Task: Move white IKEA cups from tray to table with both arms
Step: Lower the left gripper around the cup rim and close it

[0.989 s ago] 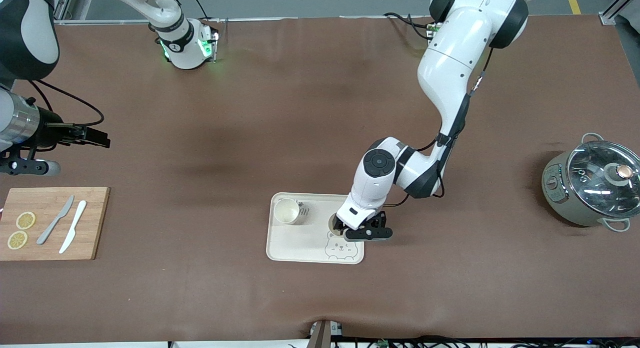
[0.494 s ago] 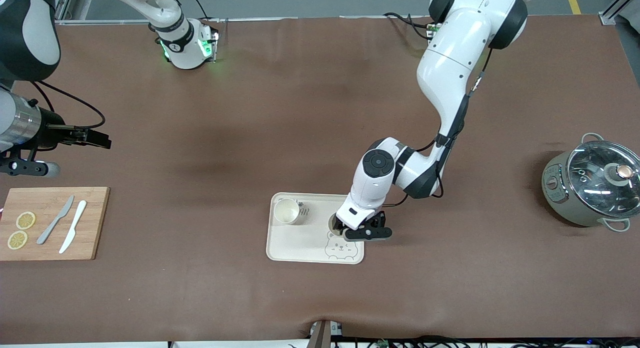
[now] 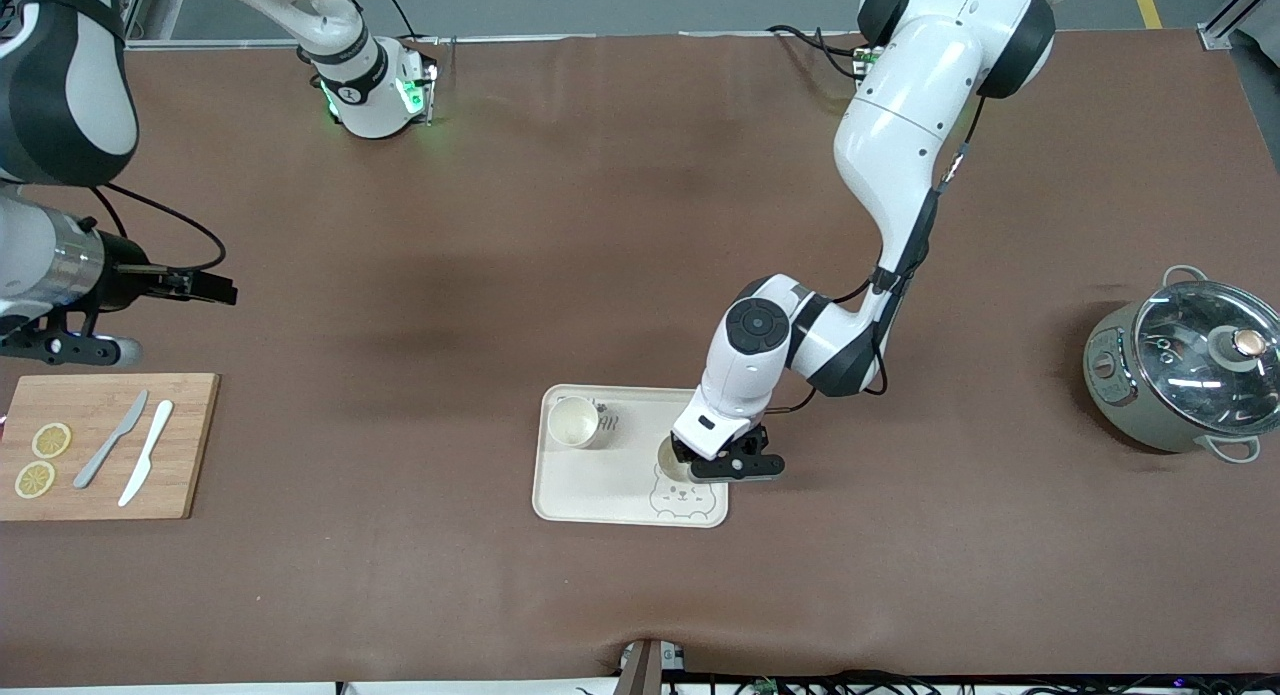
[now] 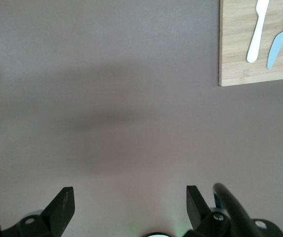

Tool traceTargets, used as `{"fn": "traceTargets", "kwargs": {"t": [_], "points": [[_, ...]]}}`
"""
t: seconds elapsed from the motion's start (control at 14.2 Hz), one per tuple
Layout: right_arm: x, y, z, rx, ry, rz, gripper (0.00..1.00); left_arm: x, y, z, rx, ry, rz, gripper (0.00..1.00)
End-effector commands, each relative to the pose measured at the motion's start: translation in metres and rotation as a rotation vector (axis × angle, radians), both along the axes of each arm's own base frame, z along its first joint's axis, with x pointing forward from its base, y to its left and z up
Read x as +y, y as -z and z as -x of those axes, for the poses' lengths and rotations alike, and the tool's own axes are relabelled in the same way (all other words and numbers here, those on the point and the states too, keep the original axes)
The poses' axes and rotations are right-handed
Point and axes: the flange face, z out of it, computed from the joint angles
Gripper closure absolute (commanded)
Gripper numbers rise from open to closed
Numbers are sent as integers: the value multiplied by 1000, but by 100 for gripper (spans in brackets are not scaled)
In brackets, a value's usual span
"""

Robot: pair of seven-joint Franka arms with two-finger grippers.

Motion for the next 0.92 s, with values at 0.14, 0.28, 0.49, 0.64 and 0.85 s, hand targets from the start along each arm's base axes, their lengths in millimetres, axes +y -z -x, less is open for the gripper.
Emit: {"fn": "traceTargets", "kwargs": {"t": [0.14, 0.28, 0.49, 0.64, 0.85], "points": [[3, 13, -9, 8, 35, -65, 0, -5, -11, -1, -20, -27, 11, 73], [7, 18, -11, 11, 52, -61, 0, -7, -14, 0, -20, -51, 23, 84], [13, 20, -13, 14, 134, -40, 0, -11, -20, 2, -22, -53, 31, 94], [25, 23, -14, 13, 123, -39, 0, -20, -27, 7, -23, -67, 44, 99], [30, 30, -18, 13, 185, -59, 0, -24, -27, 9, -22, -71, 46, 100]]}}
